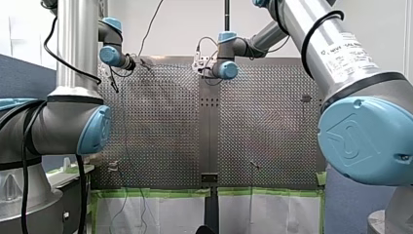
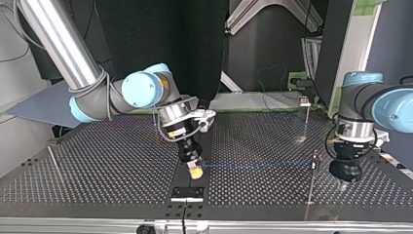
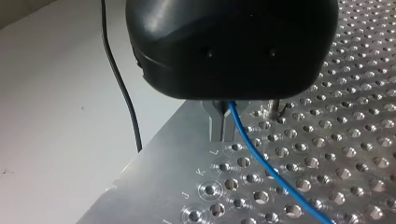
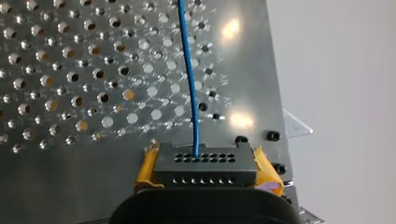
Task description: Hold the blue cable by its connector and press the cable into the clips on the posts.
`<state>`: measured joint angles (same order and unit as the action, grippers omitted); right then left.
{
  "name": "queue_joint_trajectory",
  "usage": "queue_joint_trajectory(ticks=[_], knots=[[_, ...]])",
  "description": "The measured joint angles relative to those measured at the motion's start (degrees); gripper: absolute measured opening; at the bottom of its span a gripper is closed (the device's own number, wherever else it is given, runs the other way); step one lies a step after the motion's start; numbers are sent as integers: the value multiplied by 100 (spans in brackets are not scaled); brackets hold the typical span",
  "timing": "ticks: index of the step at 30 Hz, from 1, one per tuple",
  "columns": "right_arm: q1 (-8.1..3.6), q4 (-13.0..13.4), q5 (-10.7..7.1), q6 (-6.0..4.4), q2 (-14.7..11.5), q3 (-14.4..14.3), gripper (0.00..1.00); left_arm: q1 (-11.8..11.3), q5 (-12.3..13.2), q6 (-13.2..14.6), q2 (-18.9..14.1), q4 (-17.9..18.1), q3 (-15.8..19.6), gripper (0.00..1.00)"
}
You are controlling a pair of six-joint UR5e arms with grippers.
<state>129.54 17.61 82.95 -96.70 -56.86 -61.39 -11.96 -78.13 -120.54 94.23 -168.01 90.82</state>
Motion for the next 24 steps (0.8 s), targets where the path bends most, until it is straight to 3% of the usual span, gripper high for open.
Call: queue_joint_trajectory(ticks=[12,14,15,16,19,20,21,23,24], knots=[[-36,-37,-47,-14,32,14,0,-30,-41,-30,2,106,9,0],[-32,-67,-49,-6,31,14,0,-32,-52,0,2,140,26,11],[-31,-86,-49,0,31,14,0,-35,-56,15,2,161,40,11],[-29,-101,-49,3,31,14,0,-37,-57,33,2,197,65,20],[-25,-135,-50,13,30,14,0,-40,-22,34,2,300,149,28],[-24,-140,-50,15,30,14,0,-43,9,12,2,352,194,41],[-23,-144,-50,16,31,15,0,-47,26,-7,2,392,226,41],[-22,-151,-50,17,31,14,0,-60,29,-23,2,480,283,63],[-21,-154,-51,18,31,15,0,-66,16,-16,2,513,297,63]])
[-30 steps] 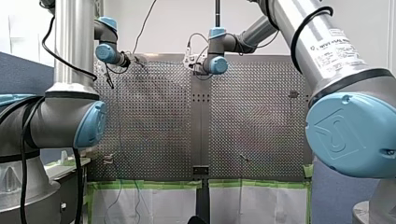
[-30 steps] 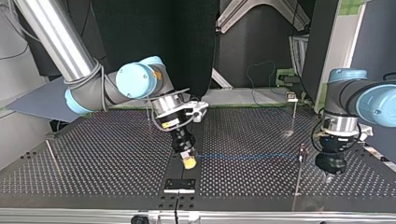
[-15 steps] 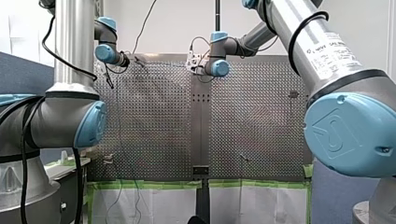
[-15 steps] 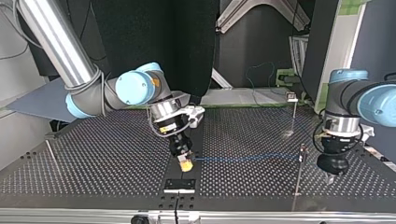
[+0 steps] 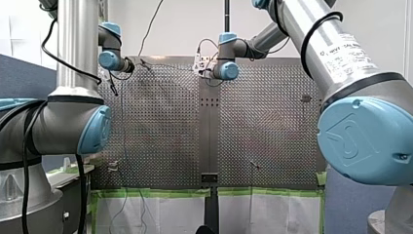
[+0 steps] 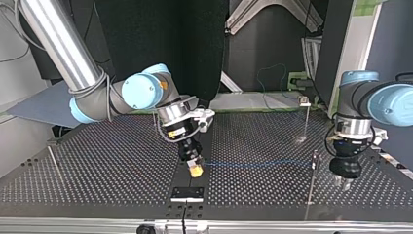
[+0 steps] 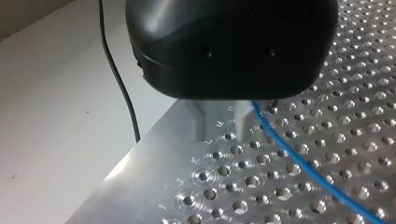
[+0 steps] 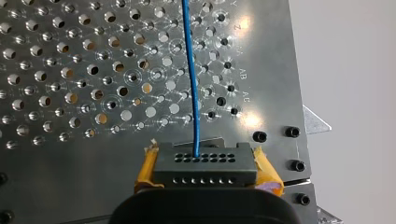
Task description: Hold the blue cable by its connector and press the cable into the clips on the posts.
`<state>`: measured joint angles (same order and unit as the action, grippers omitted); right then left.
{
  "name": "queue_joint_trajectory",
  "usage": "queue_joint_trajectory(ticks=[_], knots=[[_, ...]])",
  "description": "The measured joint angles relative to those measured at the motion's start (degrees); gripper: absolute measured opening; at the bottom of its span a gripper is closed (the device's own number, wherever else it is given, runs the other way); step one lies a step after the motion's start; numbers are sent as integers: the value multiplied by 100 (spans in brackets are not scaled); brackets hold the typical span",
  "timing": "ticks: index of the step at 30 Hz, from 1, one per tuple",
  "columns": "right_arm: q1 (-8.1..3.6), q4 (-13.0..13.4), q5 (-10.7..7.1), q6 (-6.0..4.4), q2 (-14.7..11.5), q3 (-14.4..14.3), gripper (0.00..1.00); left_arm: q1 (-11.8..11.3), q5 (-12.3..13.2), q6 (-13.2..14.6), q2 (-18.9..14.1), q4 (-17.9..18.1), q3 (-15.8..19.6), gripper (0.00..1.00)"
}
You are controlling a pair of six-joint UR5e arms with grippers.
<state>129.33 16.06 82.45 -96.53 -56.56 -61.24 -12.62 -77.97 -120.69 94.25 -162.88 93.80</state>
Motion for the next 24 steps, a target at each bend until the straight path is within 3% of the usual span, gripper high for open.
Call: queue_joint_trajectory(ticks=[2,3,5,15,24], knots=[[0,-3,0,0,0,1,0,-11,-50,51,-2,36,16,90],[-1,-4,1,1,0,0,0,-17,-93,98,-1,24,19,90],[-4,-5,4,1,0,0,0,-23,-165,173,-1,-24,22,100],[-16,-2,9,-3,2,-3,0,3,-601,649,-6,-480,24,100],[-22,-5,9,0,1,-2,0,36,-399,1078,-85,-907,25,100]])
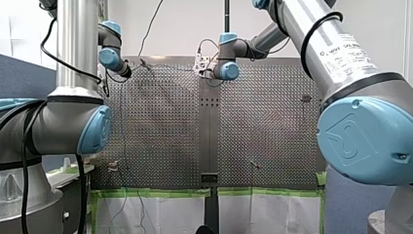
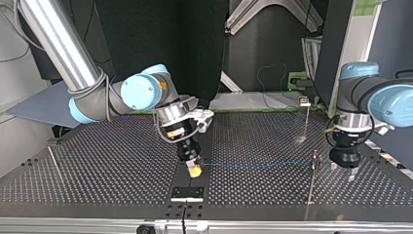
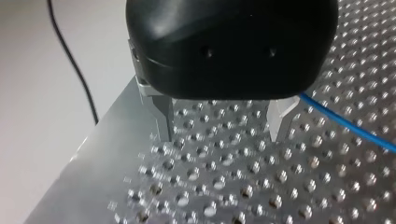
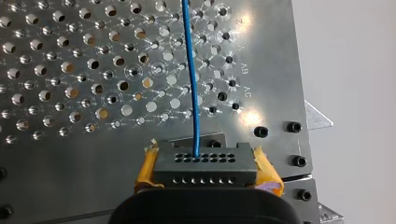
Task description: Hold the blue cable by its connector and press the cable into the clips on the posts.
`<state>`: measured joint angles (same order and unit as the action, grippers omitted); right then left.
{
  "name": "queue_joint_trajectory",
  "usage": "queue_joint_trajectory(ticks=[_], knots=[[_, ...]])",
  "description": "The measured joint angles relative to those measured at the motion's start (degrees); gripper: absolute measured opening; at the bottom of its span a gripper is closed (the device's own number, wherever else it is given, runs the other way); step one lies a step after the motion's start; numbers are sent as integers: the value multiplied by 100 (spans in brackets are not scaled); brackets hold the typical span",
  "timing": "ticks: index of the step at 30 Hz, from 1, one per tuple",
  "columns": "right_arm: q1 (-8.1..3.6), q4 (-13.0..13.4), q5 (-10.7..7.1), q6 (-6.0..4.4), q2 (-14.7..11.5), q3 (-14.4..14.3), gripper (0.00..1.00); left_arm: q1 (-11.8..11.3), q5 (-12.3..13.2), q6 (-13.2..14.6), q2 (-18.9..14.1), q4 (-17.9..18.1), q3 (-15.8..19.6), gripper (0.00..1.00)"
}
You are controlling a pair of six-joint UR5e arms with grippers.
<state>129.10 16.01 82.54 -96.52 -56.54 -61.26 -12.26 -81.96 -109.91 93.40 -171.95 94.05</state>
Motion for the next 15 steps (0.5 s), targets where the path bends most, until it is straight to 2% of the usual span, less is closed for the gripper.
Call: queue_joint_trajectory(ticks=[3,6,15], knots=[[0,0,-1,0,1,2,0,10,115,144,-136,-174,32,100],[-2,0,-1,0,2,3,0,-3,155,136,-262,-311,115,100],[-5,-1,-7,1,3,1,0,39,362,-266,-717,-655,552,100]])
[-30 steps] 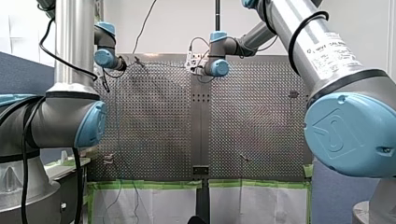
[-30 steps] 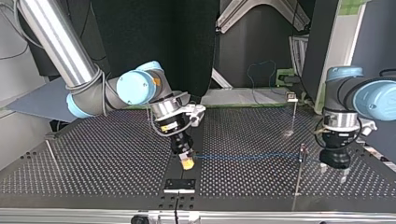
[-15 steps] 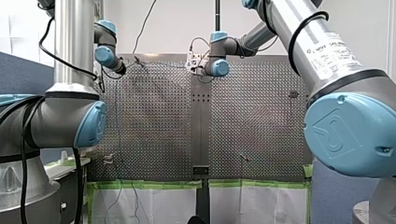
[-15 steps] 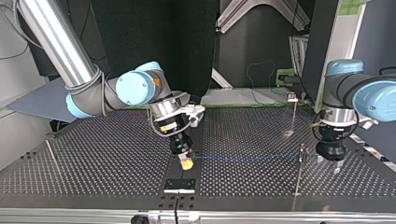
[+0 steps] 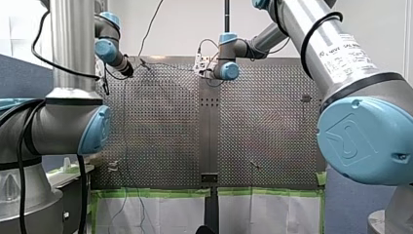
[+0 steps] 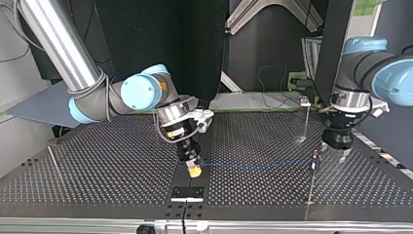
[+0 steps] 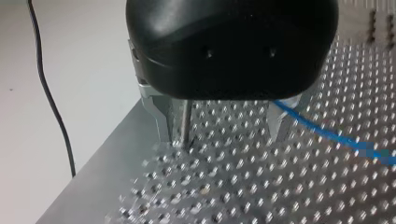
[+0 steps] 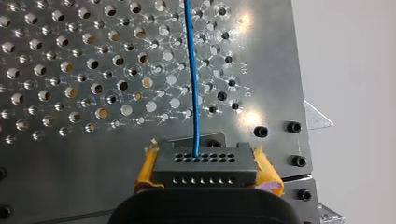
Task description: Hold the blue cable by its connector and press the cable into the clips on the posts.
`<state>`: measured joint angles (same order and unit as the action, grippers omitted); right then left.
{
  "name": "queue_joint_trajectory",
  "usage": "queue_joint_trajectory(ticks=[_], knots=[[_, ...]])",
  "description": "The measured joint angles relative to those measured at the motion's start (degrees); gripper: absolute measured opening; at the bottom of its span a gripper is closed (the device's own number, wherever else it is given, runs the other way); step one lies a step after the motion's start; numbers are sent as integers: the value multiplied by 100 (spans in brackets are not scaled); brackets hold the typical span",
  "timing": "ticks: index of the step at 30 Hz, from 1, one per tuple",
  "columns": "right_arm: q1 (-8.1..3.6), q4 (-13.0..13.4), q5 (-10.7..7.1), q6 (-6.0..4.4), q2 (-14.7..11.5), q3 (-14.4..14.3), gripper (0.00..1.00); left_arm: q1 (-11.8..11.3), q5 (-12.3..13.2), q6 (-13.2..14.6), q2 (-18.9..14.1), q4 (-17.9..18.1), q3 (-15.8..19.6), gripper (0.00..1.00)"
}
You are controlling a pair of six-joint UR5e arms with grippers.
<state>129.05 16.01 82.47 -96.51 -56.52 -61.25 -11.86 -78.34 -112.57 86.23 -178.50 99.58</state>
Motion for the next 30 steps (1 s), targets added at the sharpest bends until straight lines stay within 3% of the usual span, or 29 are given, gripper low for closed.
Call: queue_joint_trajectory(ticks=[6,11,22,30], knots=[[-5,0,-2,6,1,-3,0,91,89,-258,-314,-51,313,100],[-6,0,-2,8,1,-4,0,148,118,-317,-501,-72,419,100],[1,-22,-3,8,1,-5,0,253,167,-278,-947,114,438,100],[-5,-34,-3,9,3,-3,0,316,504,-106,-980,206,440,100]])
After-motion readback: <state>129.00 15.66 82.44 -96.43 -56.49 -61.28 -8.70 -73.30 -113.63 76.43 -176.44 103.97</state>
